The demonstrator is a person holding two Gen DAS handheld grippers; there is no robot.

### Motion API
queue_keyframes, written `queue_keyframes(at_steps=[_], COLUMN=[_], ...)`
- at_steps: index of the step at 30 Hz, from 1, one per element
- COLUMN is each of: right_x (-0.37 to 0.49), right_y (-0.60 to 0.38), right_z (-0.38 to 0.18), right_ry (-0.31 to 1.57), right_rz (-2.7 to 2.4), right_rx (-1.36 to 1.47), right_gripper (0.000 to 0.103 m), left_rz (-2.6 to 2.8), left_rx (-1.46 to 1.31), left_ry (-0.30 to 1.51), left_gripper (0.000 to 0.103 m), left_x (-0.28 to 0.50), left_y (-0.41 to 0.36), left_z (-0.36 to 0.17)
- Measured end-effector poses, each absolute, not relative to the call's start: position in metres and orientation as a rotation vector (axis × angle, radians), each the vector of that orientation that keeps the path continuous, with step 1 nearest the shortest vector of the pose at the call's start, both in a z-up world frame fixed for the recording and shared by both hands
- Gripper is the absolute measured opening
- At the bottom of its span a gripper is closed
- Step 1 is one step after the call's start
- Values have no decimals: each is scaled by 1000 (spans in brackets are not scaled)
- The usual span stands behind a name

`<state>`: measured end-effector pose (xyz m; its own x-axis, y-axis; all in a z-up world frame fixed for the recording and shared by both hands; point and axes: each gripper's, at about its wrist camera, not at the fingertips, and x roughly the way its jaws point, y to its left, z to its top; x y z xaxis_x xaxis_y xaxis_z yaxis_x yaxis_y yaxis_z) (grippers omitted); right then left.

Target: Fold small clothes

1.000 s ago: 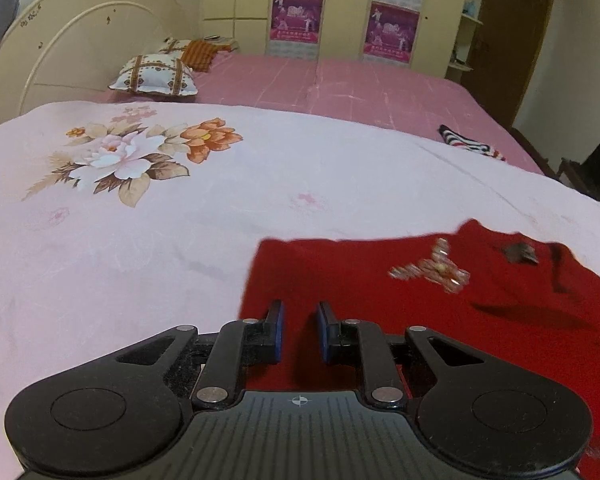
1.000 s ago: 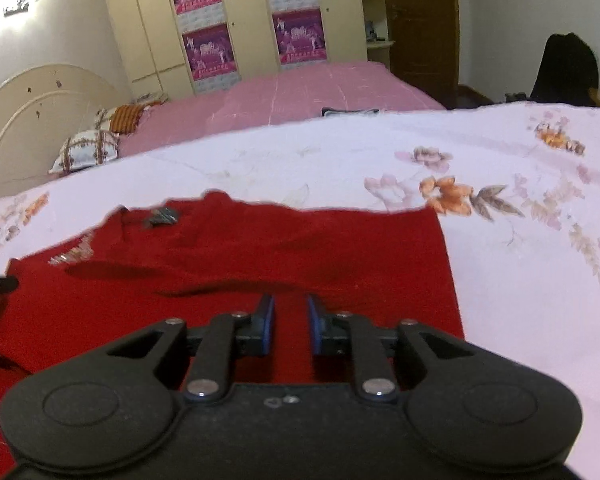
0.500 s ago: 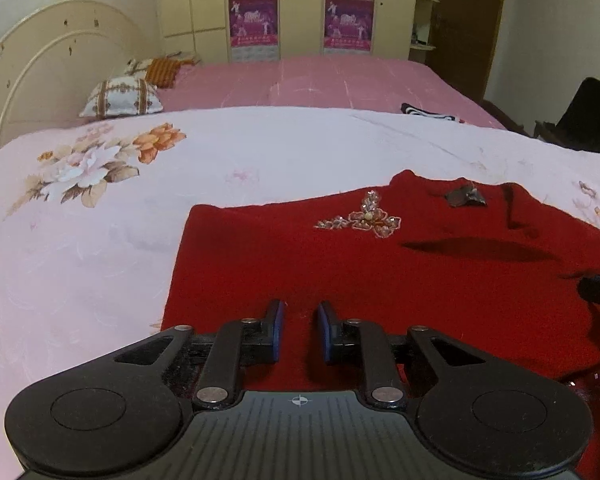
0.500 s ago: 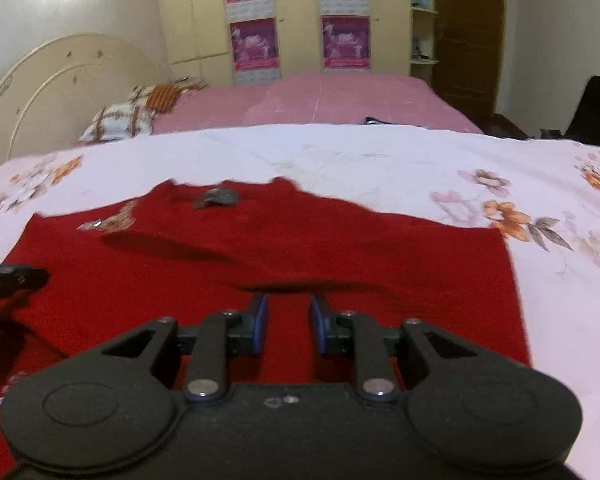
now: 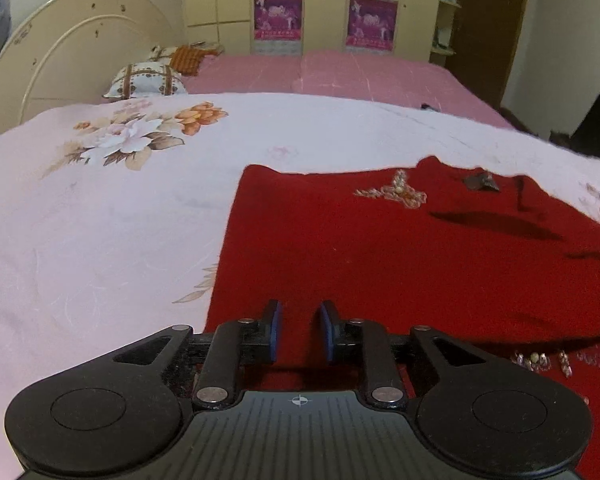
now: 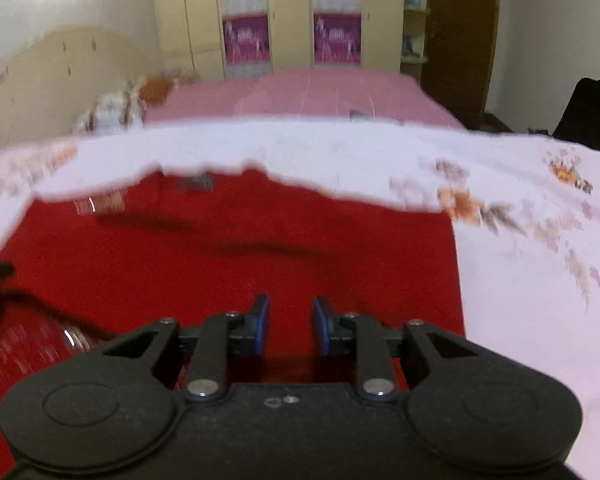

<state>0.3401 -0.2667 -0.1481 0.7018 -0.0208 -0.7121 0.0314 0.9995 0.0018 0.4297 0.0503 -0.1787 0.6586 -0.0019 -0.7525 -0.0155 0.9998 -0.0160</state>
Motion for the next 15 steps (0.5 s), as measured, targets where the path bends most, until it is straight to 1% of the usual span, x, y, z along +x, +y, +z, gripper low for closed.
queue_keyframes(at_steps=[10,15], right_x=[340,324], right_y=[-285,-282], right_z=[-141,-129], right_ry=[824,797], right_rz=[-59,-26], right_rx=[37,74], right_gripper=[24,28], left_rz=[42,54], left_rx=[-8,-26], left_ry=[876,882], left_gripper=[24,24], left_x=[430,420], left_y=[45,40], left_z=[-173,-165])
